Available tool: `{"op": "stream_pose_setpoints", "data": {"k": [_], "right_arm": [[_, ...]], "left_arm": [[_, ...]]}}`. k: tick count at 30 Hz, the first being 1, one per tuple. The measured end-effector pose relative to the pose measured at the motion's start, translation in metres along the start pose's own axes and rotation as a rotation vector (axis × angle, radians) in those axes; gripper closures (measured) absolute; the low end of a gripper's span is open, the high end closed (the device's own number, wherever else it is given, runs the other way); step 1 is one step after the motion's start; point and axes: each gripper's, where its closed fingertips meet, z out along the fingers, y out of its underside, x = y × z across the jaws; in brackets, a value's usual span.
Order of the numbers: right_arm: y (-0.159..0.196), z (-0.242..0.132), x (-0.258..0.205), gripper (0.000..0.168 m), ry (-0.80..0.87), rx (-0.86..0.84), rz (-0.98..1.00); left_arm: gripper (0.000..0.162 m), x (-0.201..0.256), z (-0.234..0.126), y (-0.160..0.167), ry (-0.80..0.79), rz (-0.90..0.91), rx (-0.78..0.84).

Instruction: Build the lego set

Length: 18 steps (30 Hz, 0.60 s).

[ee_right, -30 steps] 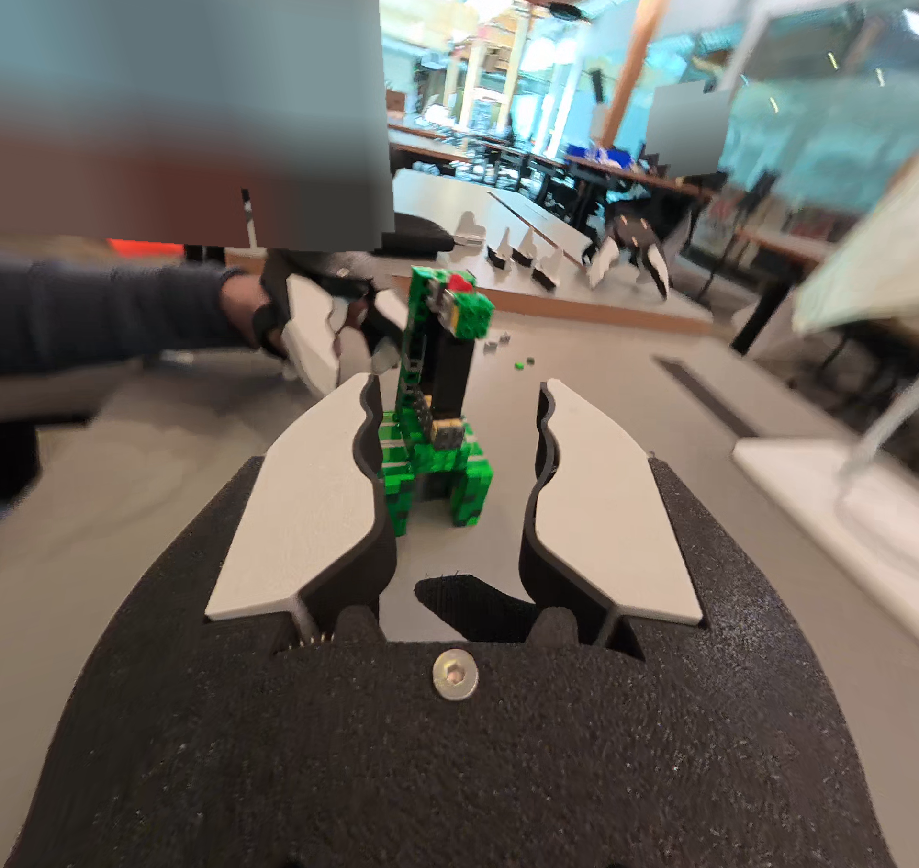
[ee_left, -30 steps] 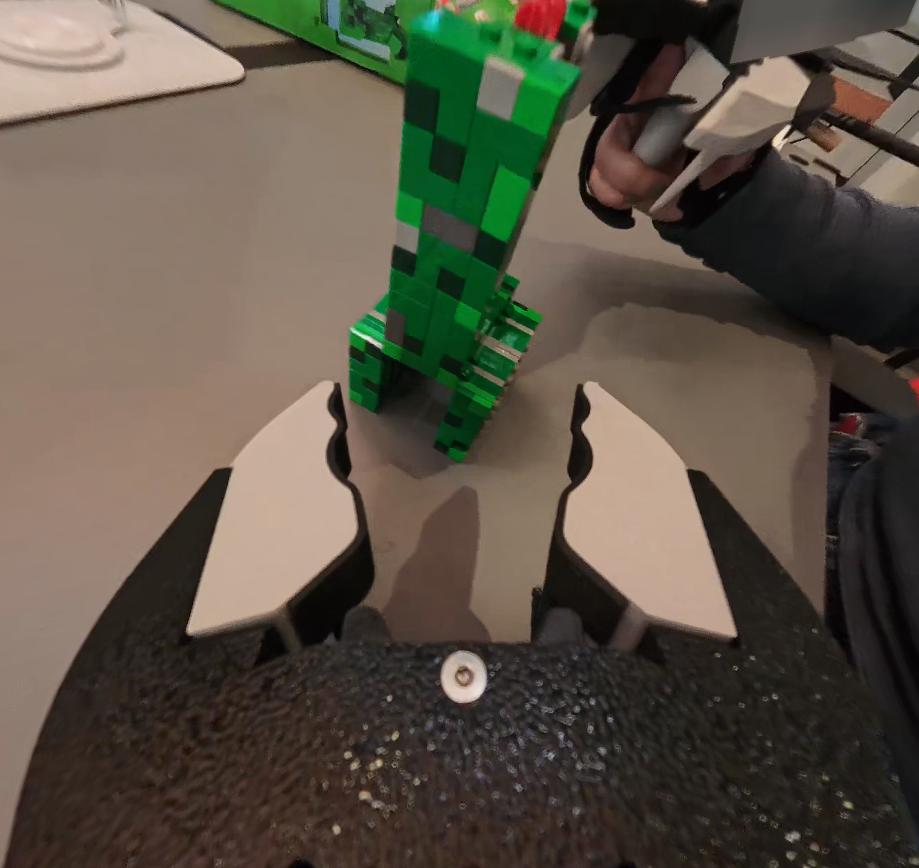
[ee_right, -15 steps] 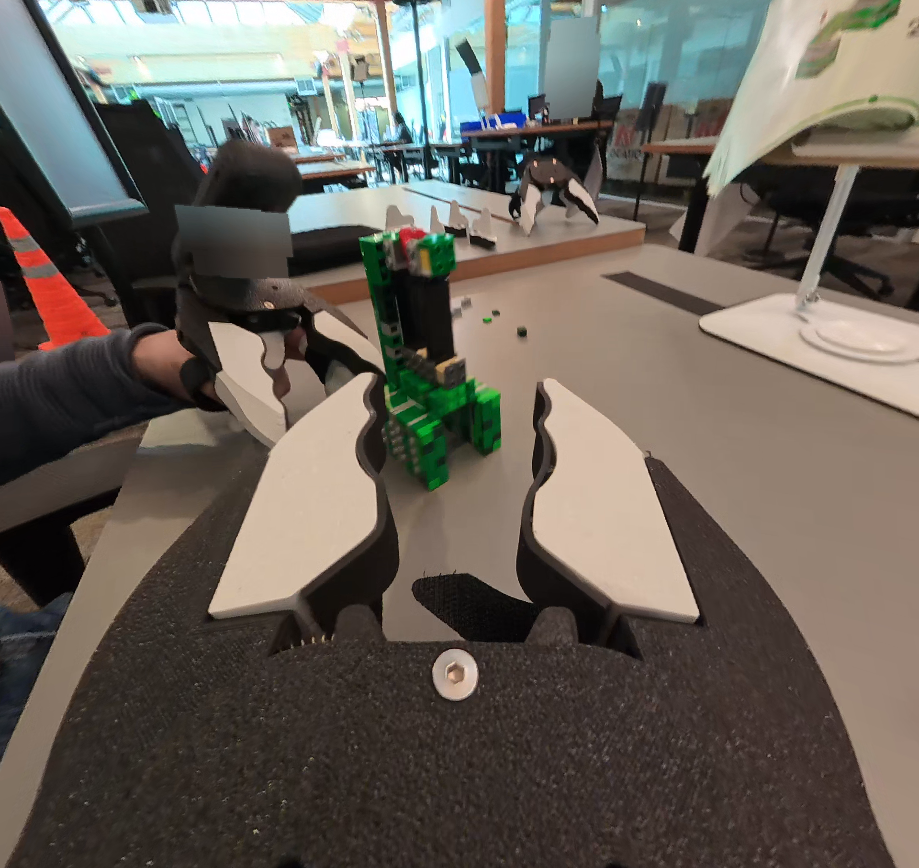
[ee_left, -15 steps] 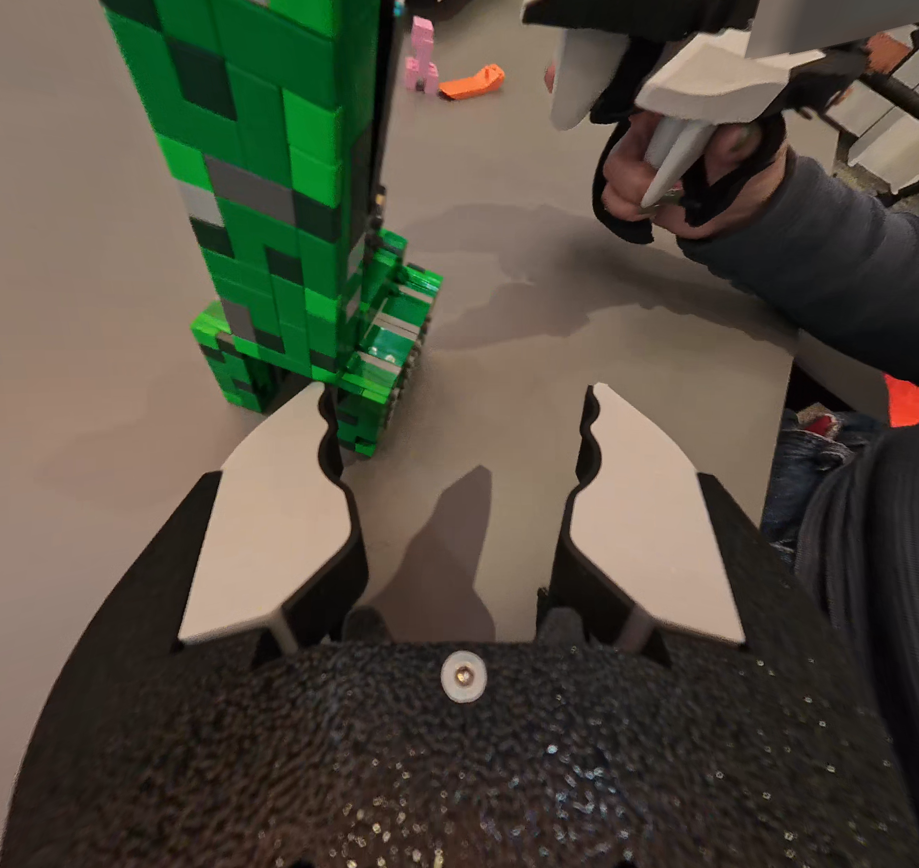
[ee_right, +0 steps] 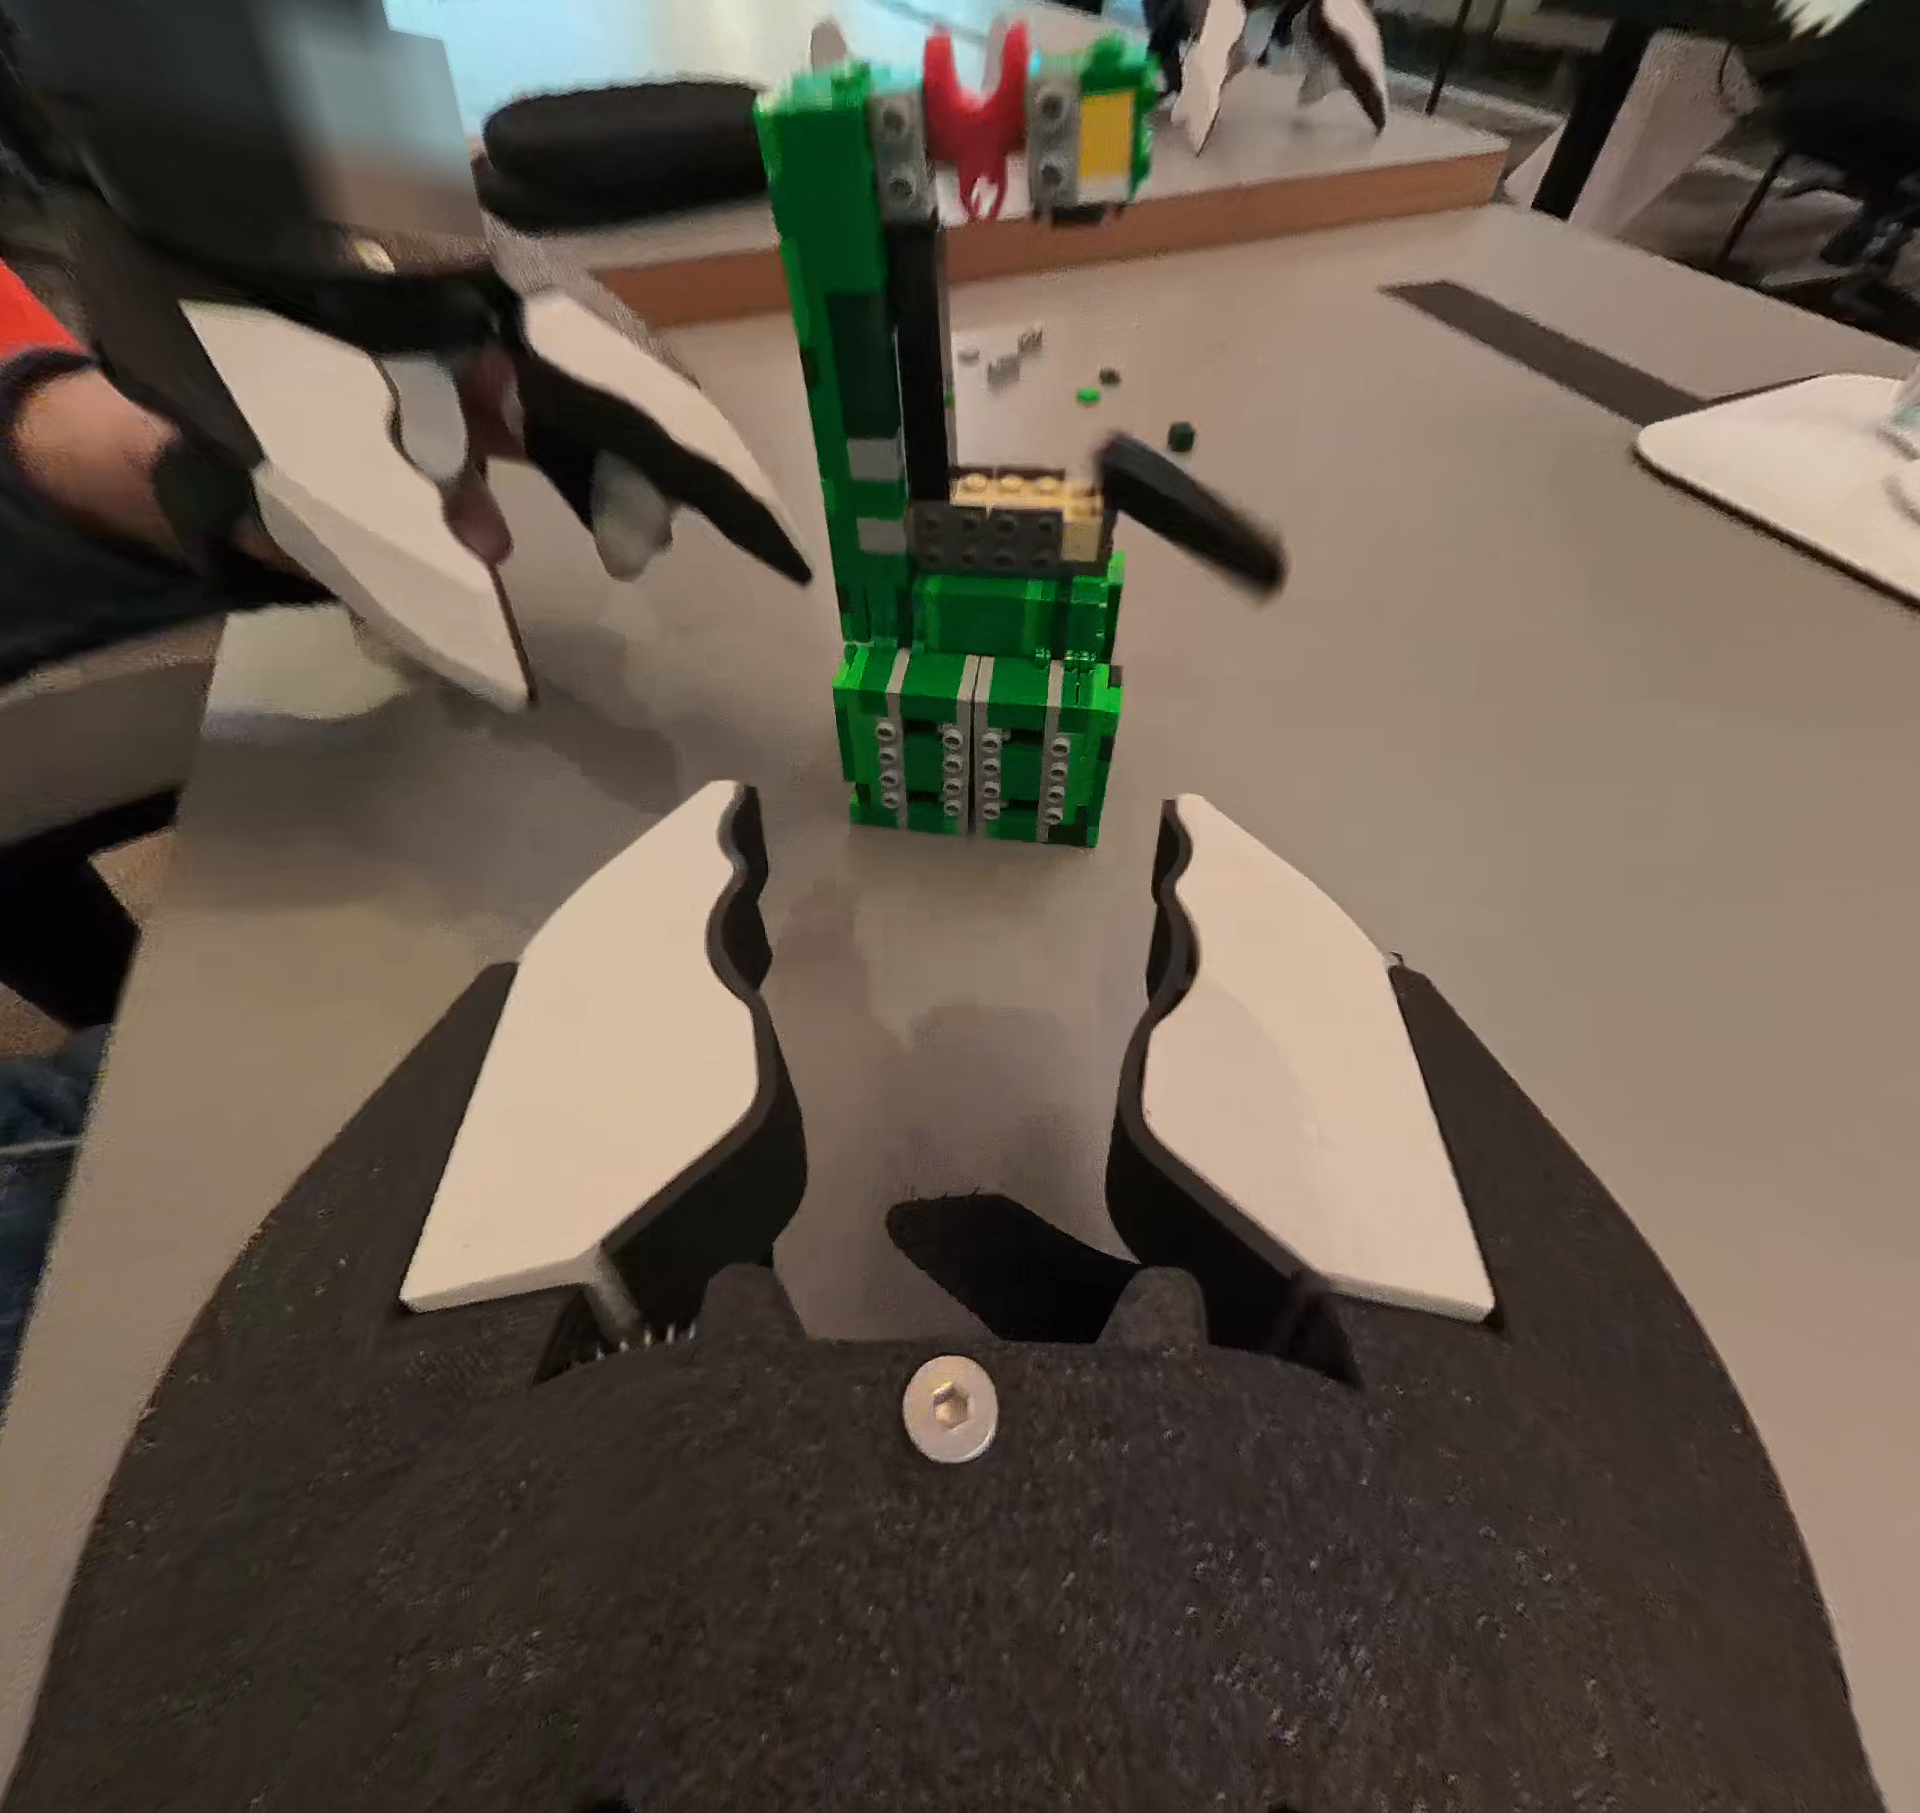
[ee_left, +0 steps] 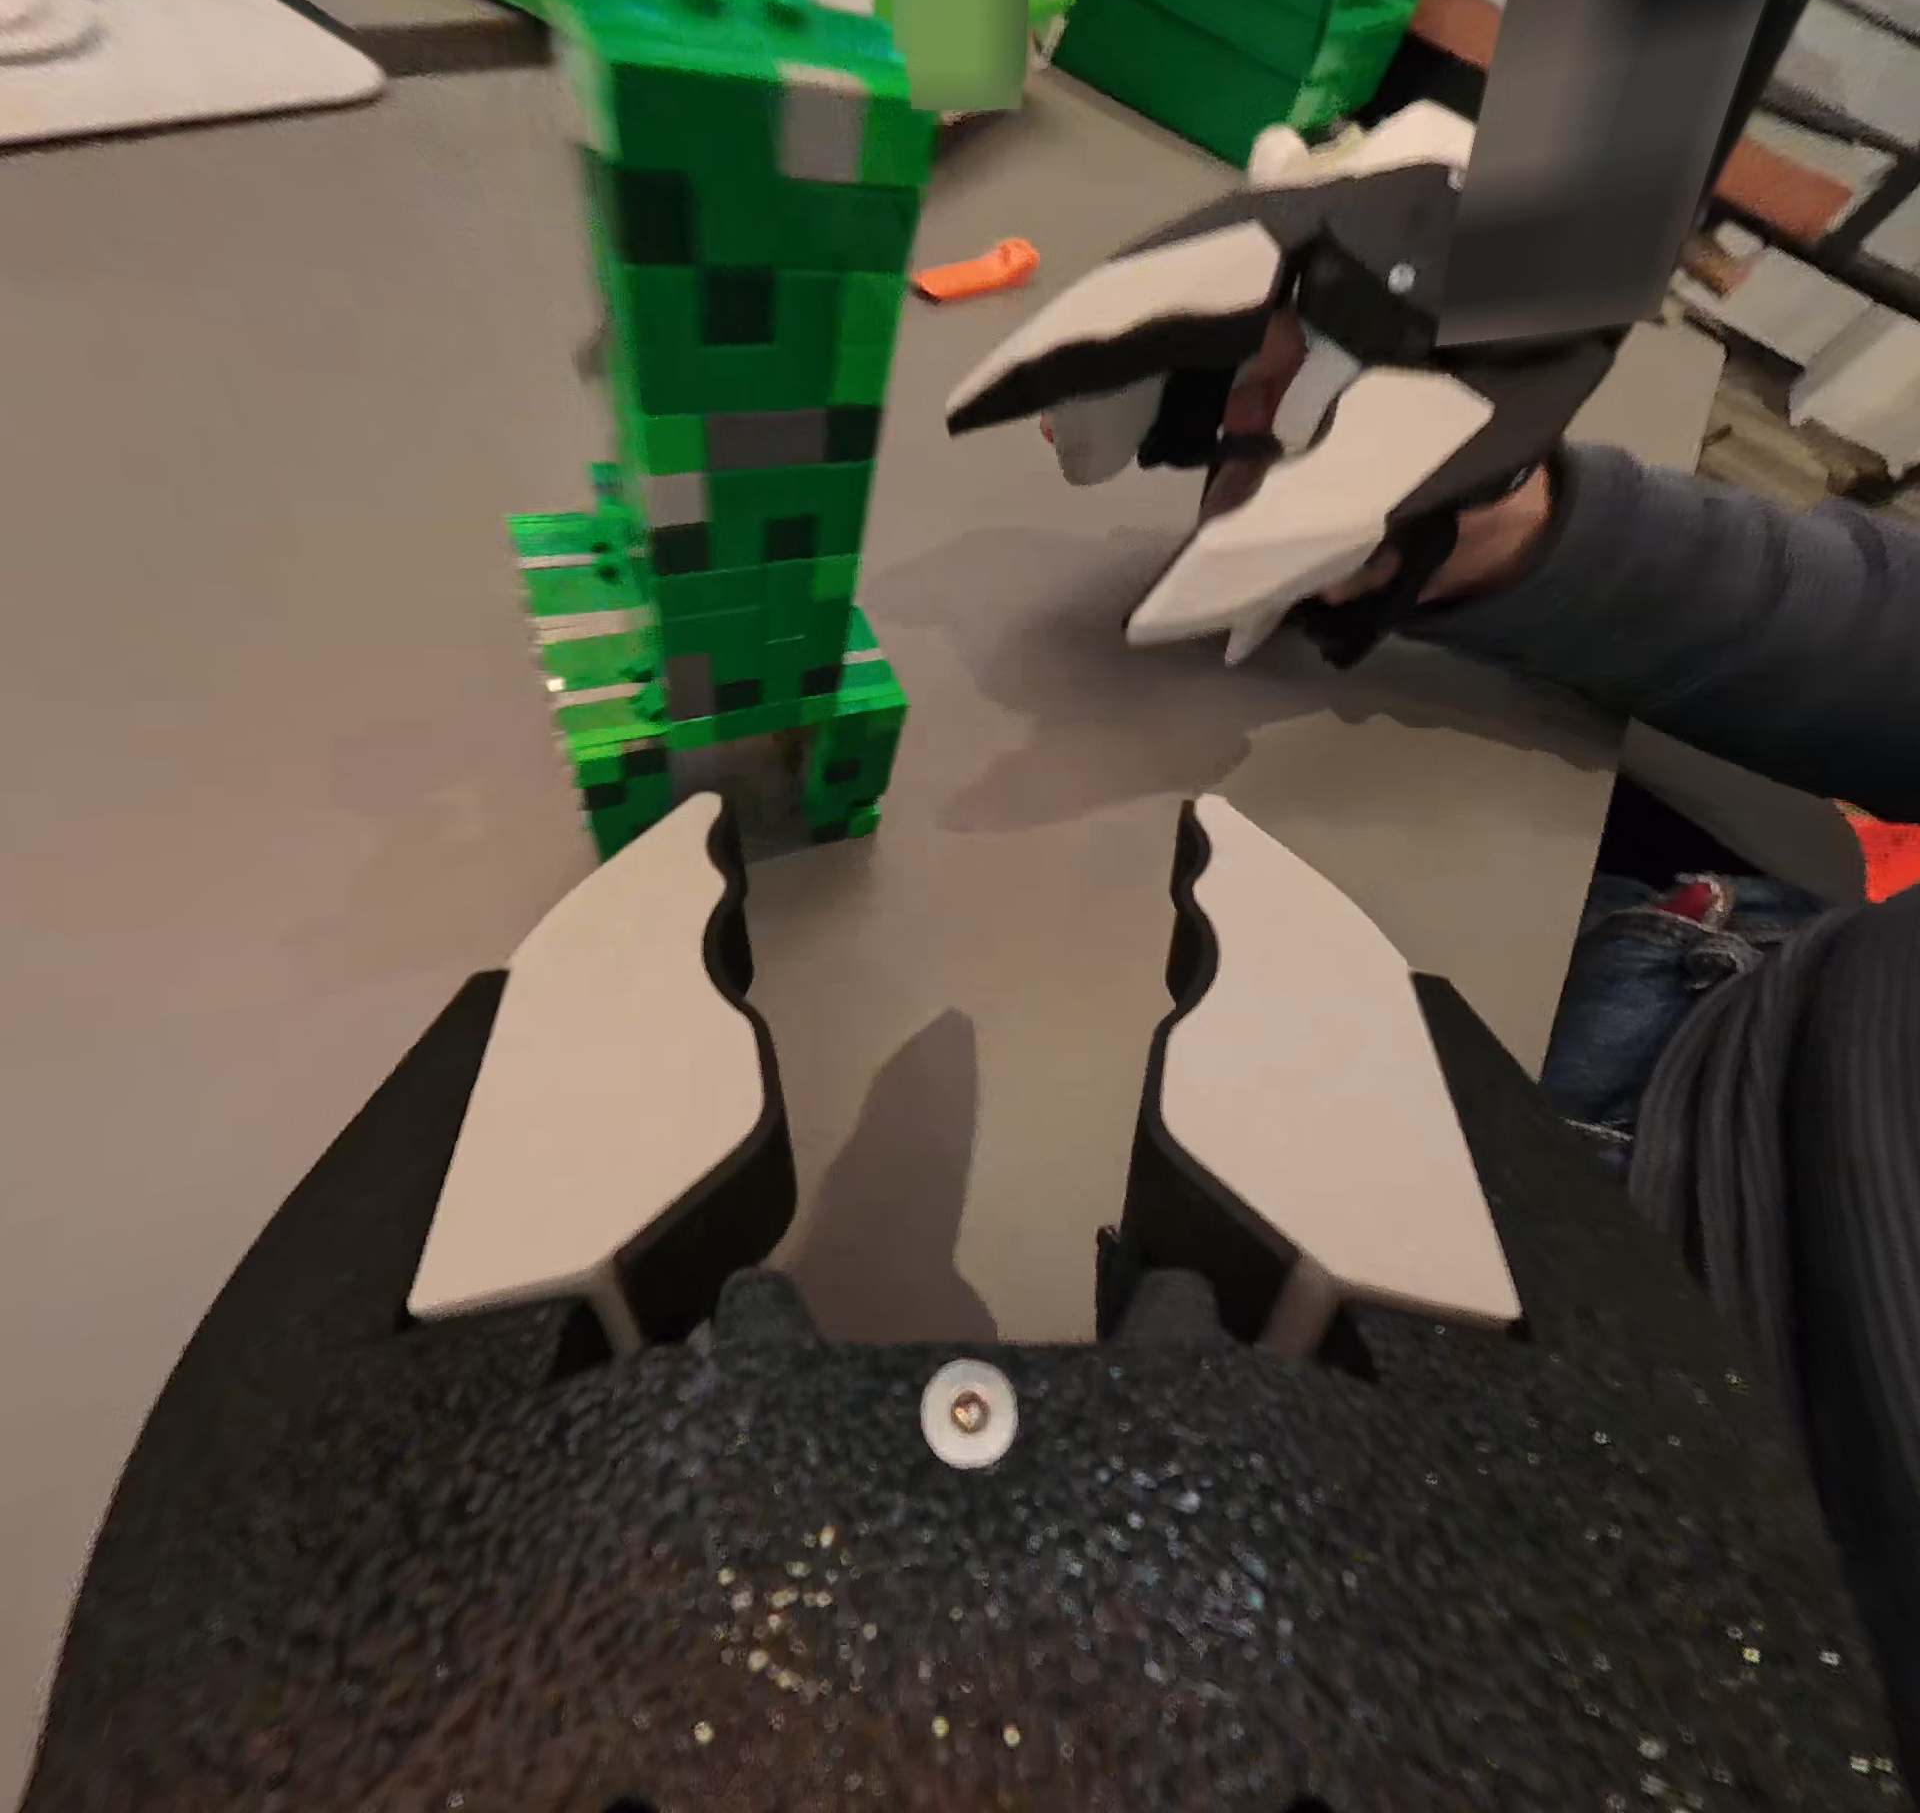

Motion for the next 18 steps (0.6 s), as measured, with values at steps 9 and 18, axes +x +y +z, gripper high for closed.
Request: {"op": "stream_pose_setpoints", "data": {"k": [9,18], "right_arm": [[-0.006,0.016,0.008,0.096,-0.008,0.023,0.004],[0.011,0.015,0.018,0.116,-0.160,-0.128,0.010]], "left_arm": [[0.082,-0.018,-0.017,-0.001,-0.051,-0.042,0.035],[0.083,-0.008,-0.011,0.005,-0.016,-0.059,0.012]]}}
